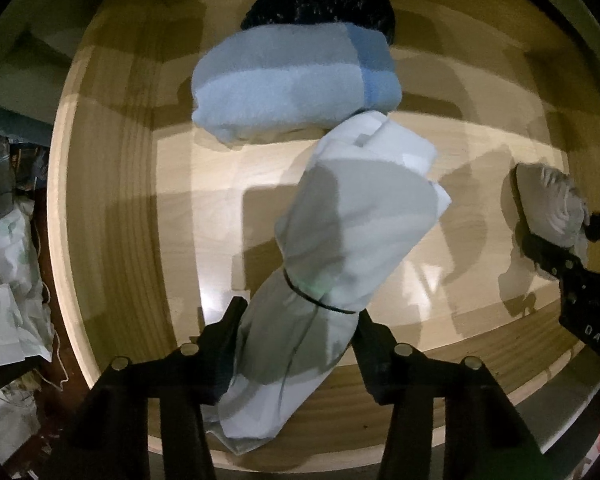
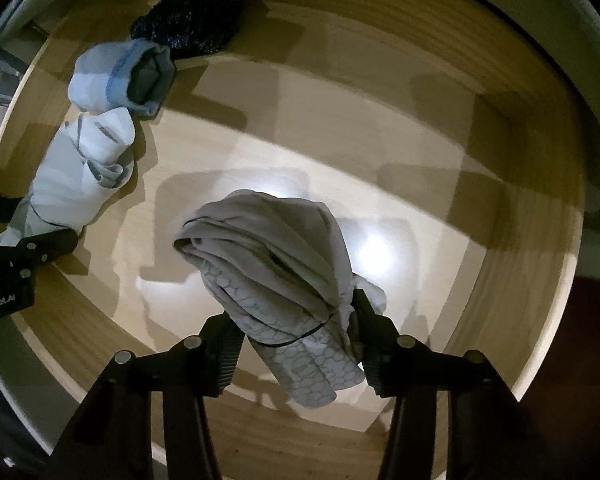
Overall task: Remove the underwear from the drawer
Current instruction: 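Lift the white banded garment with the left tool toward the box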
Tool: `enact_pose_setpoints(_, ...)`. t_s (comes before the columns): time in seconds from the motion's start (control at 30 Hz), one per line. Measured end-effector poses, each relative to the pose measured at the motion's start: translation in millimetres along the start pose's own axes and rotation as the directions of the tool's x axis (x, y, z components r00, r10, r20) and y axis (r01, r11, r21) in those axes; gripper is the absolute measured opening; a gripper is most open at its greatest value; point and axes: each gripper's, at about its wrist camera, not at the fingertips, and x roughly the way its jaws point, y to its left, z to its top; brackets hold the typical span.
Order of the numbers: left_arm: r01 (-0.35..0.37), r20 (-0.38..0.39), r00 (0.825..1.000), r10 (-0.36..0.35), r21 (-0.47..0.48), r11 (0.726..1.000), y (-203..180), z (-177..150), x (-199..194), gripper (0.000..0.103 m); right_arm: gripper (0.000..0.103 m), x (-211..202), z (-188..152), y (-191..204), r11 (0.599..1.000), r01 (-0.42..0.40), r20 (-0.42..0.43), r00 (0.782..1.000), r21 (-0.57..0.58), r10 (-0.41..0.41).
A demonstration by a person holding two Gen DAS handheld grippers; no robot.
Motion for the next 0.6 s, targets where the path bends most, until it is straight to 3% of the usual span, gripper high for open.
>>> enact_pose_setpoints(0.27,0.038,0.036,0.999,-0.037,-0.017,0.999,1.8,-18.2,-7.3,0.046,0.044,-9.3,-13.0,-0.2,0.993,-0.052,0.0,0.999,0.106,0.052)
enact_pose_setpoints(0.6,0.064,0.156,0.986,-0.062,-0.003,0.998,-0.3,-35.3,-28.2,0.042,0.044,-9.3,-36.3,-8.5,0.972,-0.08,0.006,0.997,0.219,0.08)
